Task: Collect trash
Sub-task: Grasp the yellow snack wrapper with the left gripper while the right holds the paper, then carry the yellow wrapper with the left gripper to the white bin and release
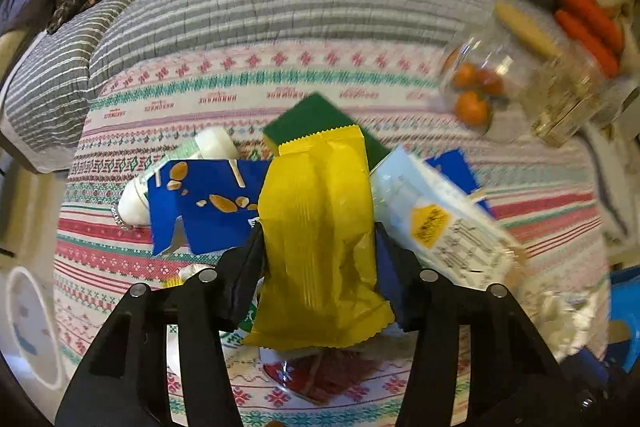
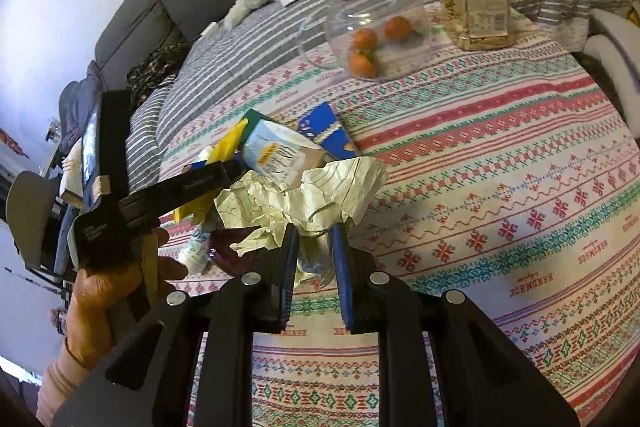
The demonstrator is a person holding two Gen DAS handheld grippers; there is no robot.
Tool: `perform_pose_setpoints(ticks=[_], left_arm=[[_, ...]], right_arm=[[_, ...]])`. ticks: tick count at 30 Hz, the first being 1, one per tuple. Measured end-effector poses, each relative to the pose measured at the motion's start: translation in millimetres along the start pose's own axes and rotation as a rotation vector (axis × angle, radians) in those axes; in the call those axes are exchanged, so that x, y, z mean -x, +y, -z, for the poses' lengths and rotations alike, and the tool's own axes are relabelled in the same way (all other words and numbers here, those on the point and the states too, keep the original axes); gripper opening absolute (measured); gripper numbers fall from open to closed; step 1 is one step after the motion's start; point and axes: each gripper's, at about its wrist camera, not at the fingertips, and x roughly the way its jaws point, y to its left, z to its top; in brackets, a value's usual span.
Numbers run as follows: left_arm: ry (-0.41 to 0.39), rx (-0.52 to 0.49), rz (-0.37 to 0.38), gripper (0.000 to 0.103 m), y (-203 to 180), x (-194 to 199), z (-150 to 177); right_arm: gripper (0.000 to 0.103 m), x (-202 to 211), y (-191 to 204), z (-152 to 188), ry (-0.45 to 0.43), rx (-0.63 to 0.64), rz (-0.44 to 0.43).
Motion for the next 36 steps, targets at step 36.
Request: perform_pose_setpoints(ticks=[36], left_arm=[[-0.116,0.498,-0.605,0.060,294.3,109.1,99.1]], right_arm=[[0.019,-53.9,171.3,72.0,0.014,0.336,-0.174]])
